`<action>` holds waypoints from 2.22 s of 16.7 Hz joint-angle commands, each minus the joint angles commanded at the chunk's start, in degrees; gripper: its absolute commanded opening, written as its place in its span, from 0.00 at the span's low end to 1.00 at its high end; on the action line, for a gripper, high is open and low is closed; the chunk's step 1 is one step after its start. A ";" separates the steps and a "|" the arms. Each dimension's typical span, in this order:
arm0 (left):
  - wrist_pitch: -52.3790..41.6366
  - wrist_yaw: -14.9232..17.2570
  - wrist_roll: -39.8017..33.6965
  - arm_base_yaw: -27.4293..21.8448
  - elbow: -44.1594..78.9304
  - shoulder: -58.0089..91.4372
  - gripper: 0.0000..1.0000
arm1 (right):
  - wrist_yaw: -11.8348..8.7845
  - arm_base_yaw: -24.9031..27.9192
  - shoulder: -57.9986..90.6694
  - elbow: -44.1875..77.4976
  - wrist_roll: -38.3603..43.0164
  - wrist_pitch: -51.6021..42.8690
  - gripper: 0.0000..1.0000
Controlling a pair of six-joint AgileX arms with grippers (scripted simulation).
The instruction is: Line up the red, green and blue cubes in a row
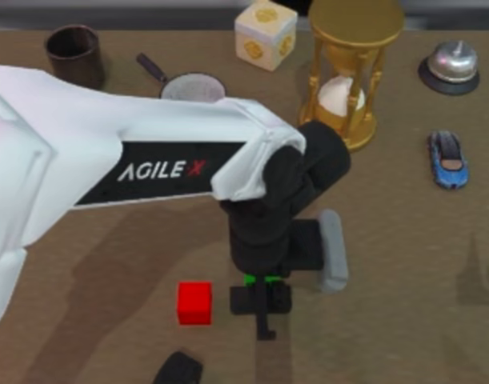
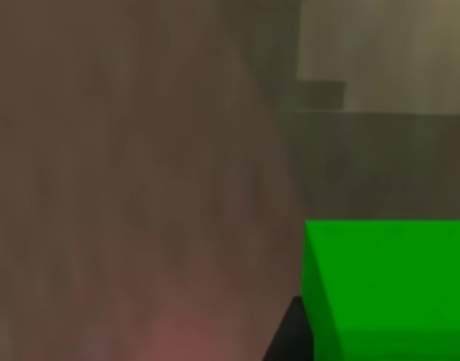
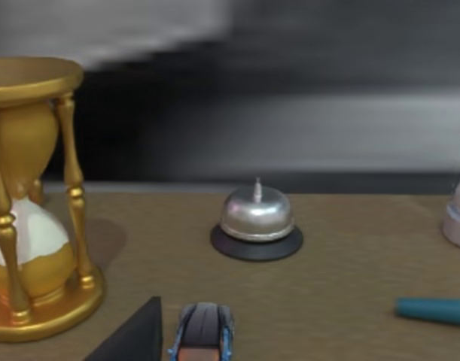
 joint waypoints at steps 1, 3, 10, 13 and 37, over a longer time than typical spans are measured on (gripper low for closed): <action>0.00 0.00 0.00 0.00 0.00 0.00 0.60 | 0.00 0.00 0.00 0.00 0.00 0.00 1.00; 0.00 0.00 0.00 0.00 0.00 0.00 0.75 | 0.00 0.00 0.00 0.00 0.00 0.00 1.00; 0.00 0.00 0.00 0.00 0.00 0.00 1.00 | 0.00 0.00 0.00 0.00 0.00 0.00 1.00; 0.00 0.00 0.00 0.00 0.00 0.00 1.00 | 0.00 0.00 0.00 0.00 0.00 0.00 1.00; -18.54 -0.07 -20.30 20.28 22.12 5.22 1.00 | 0.00 0.00 0.00 0.00 0.00 0.00 1.00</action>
